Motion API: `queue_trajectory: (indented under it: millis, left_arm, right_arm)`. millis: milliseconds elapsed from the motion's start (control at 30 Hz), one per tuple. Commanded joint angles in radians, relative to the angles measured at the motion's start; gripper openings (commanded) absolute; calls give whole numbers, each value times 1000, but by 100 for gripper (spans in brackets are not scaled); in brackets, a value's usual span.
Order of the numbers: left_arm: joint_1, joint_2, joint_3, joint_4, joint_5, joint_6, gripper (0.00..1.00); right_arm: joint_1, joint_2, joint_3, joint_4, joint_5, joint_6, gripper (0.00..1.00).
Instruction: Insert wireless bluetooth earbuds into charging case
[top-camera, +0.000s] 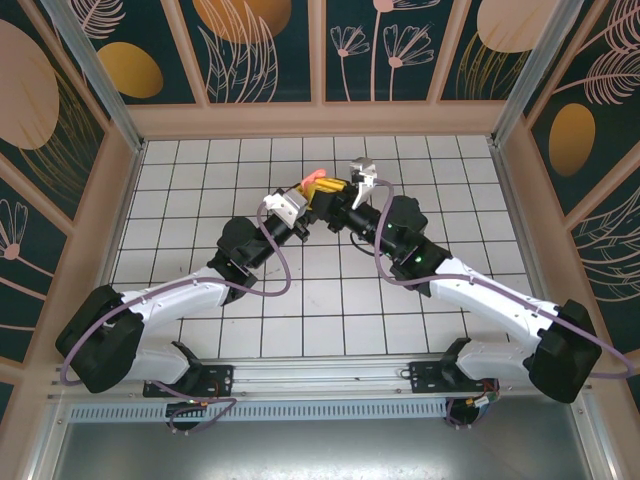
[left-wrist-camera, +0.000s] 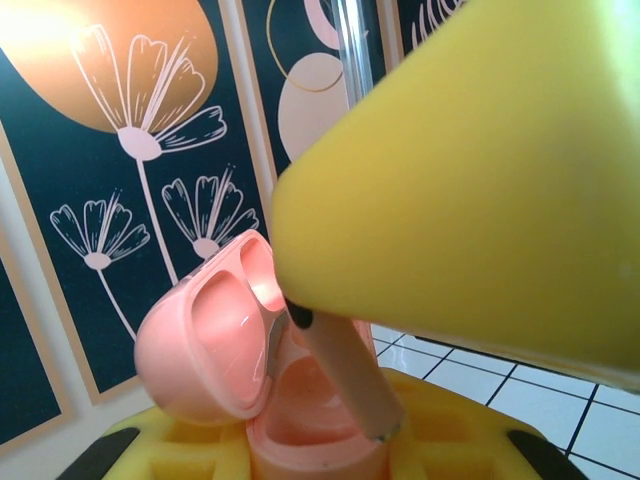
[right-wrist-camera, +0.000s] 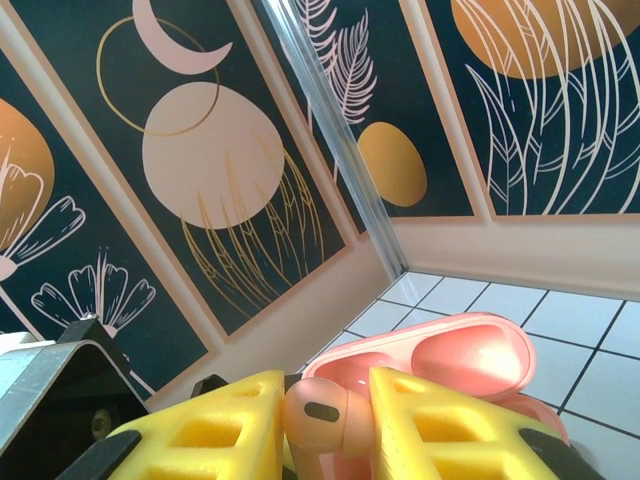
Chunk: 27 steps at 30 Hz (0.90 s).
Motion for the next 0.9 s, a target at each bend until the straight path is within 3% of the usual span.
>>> queue_trajectory:
  millis: [0,867]
  left_arm:
    - [-11,-9,27,43,21,-21,0]
    - [-34,-5,41,17,46,-7,0]
  right_arm:
    - [-8,12,23,40,-3,-10,27]
    - [-26,58,68,-5,34,10,27]
